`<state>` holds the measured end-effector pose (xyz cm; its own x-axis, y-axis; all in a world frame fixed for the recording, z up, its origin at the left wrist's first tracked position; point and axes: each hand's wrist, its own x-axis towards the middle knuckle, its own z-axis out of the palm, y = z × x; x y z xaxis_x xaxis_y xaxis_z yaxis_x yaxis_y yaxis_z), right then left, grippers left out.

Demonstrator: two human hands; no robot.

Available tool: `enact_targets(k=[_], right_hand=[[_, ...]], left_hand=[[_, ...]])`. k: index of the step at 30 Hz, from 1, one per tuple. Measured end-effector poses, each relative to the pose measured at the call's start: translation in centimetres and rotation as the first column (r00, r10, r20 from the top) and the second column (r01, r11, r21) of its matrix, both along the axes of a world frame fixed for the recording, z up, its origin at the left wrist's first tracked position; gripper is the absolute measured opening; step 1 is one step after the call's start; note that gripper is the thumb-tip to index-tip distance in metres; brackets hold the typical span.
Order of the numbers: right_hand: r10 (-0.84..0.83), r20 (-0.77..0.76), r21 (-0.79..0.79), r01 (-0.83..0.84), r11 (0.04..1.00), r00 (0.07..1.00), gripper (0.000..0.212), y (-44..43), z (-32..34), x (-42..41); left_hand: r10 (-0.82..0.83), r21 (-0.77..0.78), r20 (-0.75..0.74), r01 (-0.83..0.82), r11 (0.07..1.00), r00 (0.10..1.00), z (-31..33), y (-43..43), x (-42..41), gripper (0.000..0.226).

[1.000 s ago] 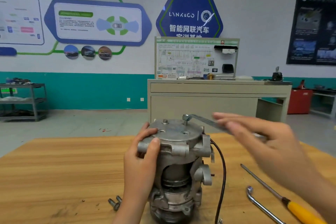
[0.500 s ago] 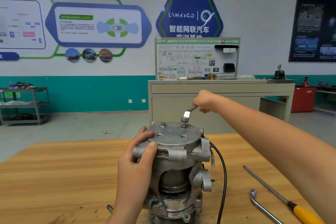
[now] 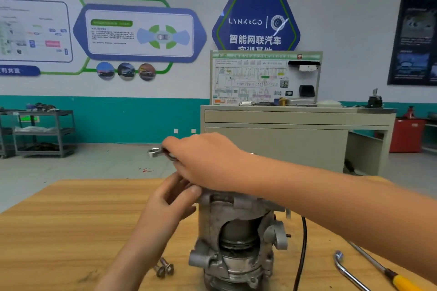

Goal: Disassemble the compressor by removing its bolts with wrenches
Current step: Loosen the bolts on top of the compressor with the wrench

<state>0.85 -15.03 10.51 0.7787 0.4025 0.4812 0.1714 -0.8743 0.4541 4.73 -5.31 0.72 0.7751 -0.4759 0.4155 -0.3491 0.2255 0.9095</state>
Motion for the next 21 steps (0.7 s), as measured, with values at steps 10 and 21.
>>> enact_targets(k=[10, 21], right_hand=[[-0.012, 0.27, 0.946, -0.263, 0.192, 0.963, 0.015, -8.9, -4.8, -14.4], [-0.16, 0.407, 0.776, -0.432, -0.46, 0.899, 0.01, -12.2, -2.9, -11.0]], left_hand=[[0.283, 0.046, 0.373, -0.322, 0.946, 0.884, 3.9, -0.1, 1.3, 0.017], [-0.192, 0.649, 0.637, -0.385, 0.657, 0.747, 9.1, -7.7, 1.9, 0.049]])
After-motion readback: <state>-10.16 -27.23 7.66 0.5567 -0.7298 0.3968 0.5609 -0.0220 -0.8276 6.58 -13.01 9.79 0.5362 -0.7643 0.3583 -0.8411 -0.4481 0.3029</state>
